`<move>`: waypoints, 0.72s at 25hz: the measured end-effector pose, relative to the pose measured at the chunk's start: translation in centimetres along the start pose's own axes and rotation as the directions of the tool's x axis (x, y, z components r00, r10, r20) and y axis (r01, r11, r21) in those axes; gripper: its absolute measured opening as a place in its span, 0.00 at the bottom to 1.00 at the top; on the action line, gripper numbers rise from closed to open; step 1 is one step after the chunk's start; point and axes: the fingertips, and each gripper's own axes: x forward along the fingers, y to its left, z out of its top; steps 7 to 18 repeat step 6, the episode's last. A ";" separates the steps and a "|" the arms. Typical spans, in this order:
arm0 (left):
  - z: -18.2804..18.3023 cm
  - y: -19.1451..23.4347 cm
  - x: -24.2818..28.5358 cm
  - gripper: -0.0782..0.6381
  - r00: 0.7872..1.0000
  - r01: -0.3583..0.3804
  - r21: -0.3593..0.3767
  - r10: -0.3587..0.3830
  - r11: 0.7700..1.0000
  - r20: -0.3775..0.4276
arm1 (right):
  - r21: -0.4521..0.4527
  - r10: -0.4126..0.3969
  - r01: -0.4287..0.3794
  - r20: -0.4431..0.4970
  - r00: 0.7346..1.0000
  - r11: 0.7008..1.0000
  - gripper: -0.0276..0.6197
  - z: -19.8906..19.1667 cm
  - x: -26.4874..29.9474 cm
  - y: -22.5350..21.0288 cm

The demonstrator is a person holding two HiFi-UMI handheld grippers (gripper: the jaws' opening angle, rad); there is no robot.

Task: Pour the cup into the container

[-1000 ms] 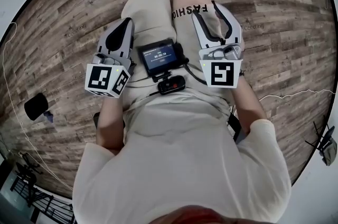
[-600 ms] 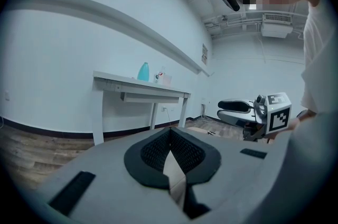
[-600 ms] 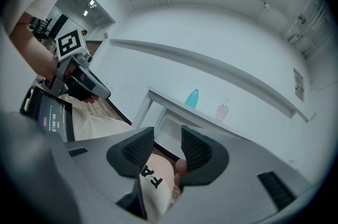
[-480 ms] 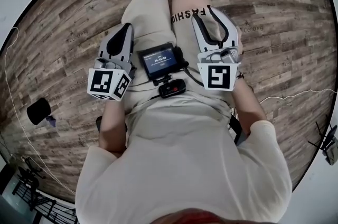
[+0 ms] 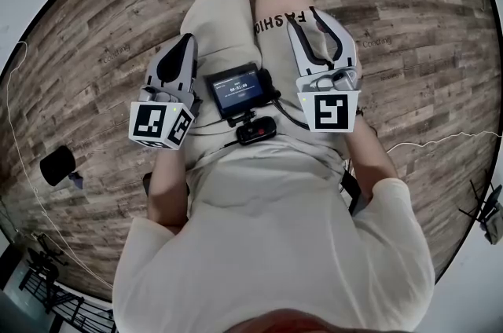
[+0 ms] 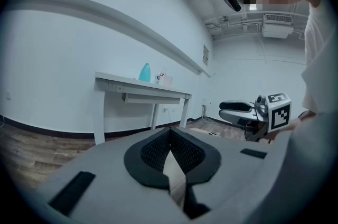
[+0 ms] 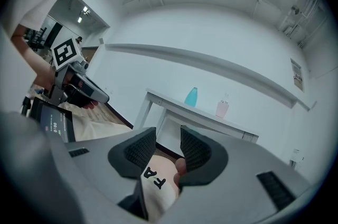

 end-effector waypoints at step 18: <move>0.1 0.3 0.0 0.13 1.000 0.001 -0.036 -0.001 0.999 0.008 | 0.039 -0.002 0.002 0.002 1.000 0.999 0.26 -0.1 0.3 -0.5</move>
